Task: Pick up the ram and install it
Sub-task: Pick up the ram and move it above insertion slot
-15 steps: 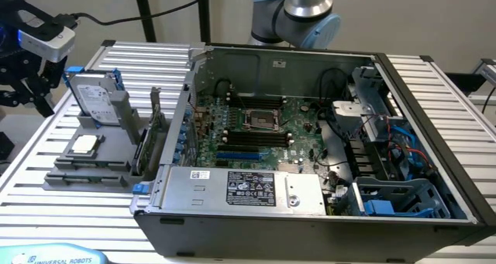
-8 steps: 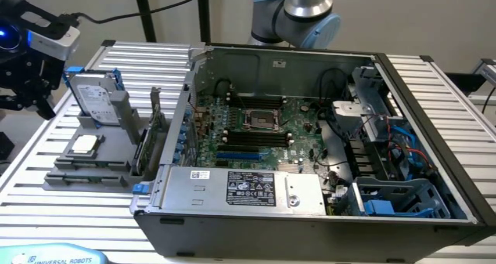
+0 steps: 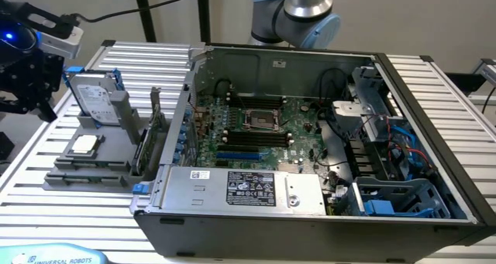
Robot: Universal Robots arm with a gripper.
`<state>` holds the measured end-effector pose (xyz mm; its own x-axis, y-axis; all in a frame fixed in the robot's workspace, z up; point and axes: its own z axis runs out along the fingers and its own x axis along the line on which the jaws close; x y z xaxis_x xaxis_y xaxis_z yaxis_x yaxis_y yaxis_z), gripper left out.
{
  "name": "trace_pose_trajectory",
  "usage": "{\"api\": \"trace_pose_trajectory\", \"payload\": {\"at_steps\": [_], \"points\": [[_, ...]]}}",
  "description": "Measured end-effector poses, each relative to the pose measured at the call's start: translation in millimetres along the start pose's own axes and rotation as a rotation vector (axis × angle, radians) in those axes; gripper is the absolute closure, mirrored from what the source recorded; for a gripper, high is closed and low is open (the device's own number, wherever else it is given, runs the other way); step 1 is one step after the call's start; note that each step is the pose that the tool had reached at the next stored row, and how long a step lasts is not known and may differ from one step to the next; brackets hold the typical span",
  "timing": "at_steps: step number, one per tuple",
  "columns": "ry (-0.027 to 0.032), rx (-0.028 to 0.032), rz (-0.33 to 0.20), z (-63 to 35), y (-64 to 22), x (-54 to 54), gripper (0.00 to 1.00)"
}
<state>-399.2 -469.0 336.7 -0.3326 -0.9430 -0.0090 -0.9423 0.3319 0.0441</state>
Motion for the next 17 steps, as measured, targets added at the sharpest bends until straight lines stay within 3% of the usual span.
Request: {"api": "trace_pose_trajectory", "payload": {"at_steps": [9, 17], "points": [[0.0032, 0.0094, -0.144, 6.0, -0.3, 0.1, 0.89], [0.0018, 0.0180, -0.160, 16.5, -1.3, 1.9, 0.89]]}}
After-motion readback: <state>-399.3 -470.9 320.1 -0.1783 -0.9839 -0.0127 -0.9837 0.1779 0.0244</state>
